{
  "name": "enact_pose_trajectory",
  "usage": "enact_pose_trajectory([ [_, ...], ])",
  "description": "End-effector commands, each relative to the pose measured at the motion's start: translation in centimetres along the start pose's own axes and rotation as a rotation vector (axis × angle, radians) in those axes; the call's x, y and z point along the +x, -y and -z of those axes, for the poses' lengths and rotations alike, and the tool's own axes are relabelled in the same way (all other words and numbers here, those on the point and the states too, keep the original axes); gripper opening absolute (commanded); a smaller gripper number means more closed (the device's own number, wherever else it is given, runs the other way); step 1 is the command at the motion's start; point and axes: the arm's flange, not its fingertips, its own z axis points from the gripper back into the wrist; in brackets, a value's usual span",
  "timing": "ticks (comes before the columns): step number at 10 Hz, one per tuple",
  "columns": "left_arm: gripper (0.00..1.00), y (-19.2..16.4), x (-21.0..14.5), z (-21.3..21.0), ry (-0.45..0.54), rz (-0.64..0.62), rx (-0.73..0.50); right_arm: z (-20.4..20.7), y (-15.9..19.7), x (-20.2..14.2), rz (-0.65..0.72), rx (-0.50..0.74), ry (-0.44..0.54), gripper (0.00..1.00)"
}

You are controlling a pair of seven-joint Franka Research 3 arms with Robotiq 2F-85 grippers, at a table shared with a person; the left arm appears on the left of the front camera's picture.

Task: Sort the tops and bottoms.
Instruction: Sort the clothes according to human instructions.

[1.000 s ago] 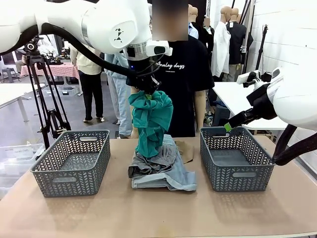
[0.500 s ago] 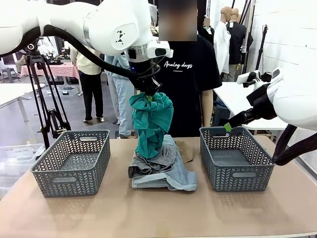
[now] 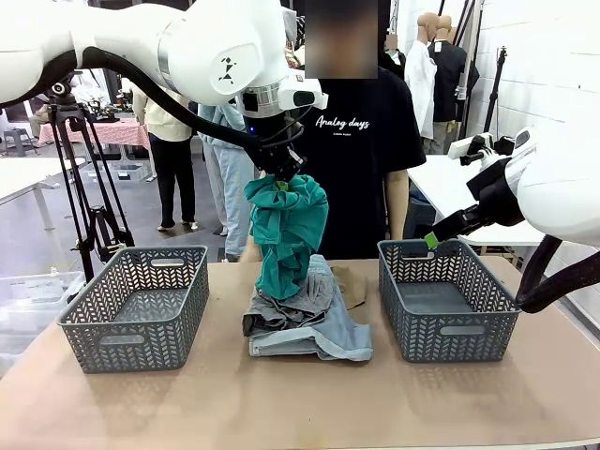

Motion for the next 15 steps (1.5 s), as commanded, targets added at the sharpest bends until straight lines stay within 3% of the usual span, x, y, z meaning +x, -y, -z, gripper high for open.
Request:
enact_pose_trajectory([
  [1,0.00,-0.30,-0.05,-0.41,0.006,0.008,-0.012,0.23,0.10,-0.01,-0.001,0.012,0.007,1.00],
  [15,0.00,-0.30,-0.05,-0.41,0.006,0.008,-0.012,0.23,0.10,-0.01,-0.001,0.012,0.007,1.00],
])
